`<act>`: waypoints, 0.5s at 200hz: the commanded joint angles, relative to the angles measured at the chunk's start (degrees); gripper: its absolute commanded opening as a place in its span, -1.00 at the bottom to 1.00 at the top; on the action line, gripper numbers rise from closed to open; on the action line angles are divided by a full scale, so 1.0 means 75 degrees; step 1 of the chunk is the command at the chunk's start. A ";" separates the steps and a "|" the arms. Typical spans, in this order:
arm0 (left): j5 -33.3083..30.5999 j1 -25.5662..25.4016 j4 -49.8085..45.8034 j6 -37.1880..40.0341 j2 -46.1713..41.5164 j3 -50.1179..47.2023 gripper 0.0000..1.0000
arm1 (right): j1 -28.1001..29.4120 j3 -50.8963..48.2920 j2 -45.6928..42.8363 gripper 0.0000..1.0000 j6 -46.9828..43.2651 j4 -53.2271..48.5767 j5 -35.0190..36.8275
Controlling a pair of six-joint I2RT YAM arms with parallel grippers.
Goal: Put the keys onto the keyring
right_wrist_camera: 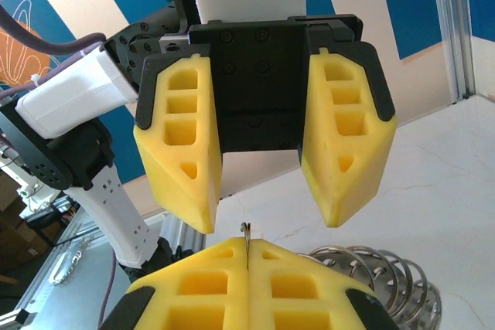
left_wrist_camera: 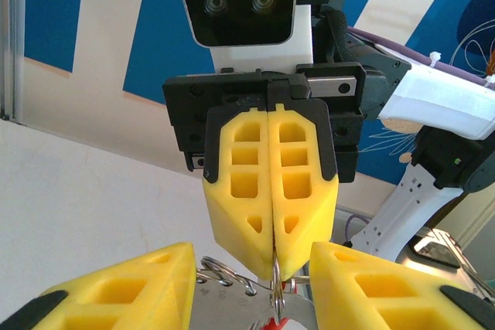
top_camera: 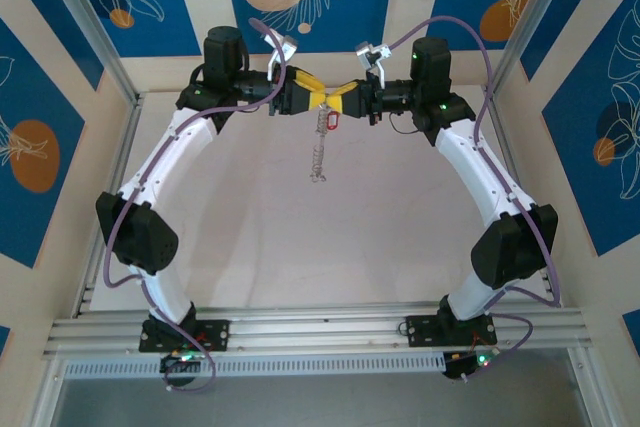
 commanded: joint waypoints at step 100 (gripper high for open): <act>0.0268 -0.0059 -0.0504 0.0540 0.0085 0.0178 -0.47 | -0.0001 0.0012 -0.0090 -1.00 0.0285 0.0459 -0.0018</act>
